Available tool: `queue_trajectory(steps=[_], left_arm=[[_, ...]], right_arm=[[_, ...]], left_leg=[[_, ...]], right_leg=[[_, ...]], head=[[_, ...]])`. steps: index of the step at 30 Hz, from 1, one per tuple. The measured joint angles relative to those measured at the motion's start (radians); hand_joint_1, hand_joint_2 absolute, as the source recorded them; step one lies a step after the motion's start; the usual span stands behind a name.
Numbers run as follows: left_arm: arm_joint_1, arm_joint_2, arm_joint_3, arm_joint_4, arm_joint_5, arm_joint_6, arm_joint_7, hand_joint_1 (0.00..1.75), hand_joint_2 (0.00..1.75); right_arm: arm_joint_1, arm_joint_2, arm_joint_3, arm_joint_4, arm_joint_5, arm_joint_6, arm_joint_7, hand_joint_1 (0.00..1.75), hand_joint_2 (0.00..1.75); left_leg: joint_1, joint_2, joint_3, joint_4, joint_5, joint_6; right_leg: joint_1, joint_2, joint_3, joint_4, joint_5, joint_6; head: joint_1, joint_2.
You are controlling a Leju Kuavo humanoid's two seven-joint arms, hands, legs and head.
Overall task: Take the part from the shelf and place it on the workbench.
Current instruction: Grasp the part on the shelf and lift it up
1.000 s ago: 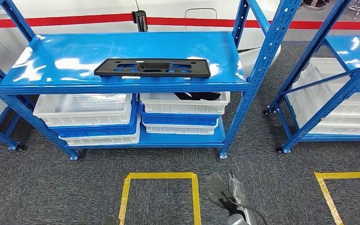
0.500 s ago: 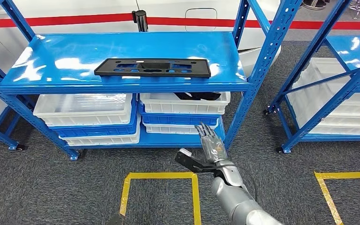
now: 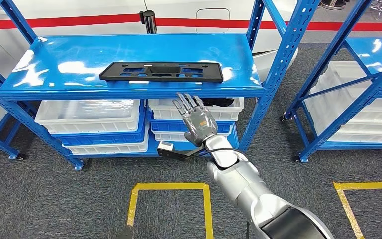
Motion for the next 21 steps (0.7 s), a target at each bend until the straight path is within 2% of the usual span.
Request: queue_trajectory(steps=[4,7,9,13,21], left_arm=[[-0.005,-0.002,0.002,0.003,-0.014,0.004,0.0,0.0,0.0],[-0.007,-0.003,0.004,0.005,-0.031,0.017,0.0,0.0,0.0],[-0.008,-0.004,0.007,0.006,-0.034,0.03,-0.001,0.0,0.0],[-0.007,-0.006,0.018,0.009,-0.029,0.067,-0.003,0.0,0.0],[-0.006,-0.012,0.031,0.014,-0.018,0.103,-0.031,0.0,0.0]], right_arm=[[-0.078,0.018,0.121,-0.032,0.052,-0.009,0.077,0.0,1.75],[-0.146,0.034,0.222,-0.061,0.122,-0.028,0.168,0.0,1.75],[-0.172,0.043,0.259,-0.069,0.144,-0.036,0.195,0.0,1.75],[-0.181,0.061,0.252,-0.093,0.149,-0.037,0.156,0.0,1.75],[-0.151,0.073,0.149,-0.128,0.15,-0.037,0.058,0.0,1.75]], left_leg=[[0.0,0.001,-0.002,0.0,0.001,-0.002],[0.001,0.001,-0.002,0.0,0.002,-0.003],[0.001,-0.001,-0.002,0.0,0.002,-0.003],[0.001,0.0,-0.003,0.0,0.002,-0.003],[0.001,-0.001,-0.003,0.0,0.002,-0.003]], right_leg=[[0.0,0.0,0.0,0.001,0.0,0.0],[0.0,0.001,-0.002,0.001,0.001,0.001],[0.0,0.0,-0.003,0.001,0.001,0.001],[0.0,0.0,-0.002,0.001,0.001,0.001],[0.0,0.0,-0.002,0.001,0.001,0.001]], head=[[0.0,0.0],[0.0,0.0],[0.0,0.0],[0.0,0.0],[0.0,0.0]])
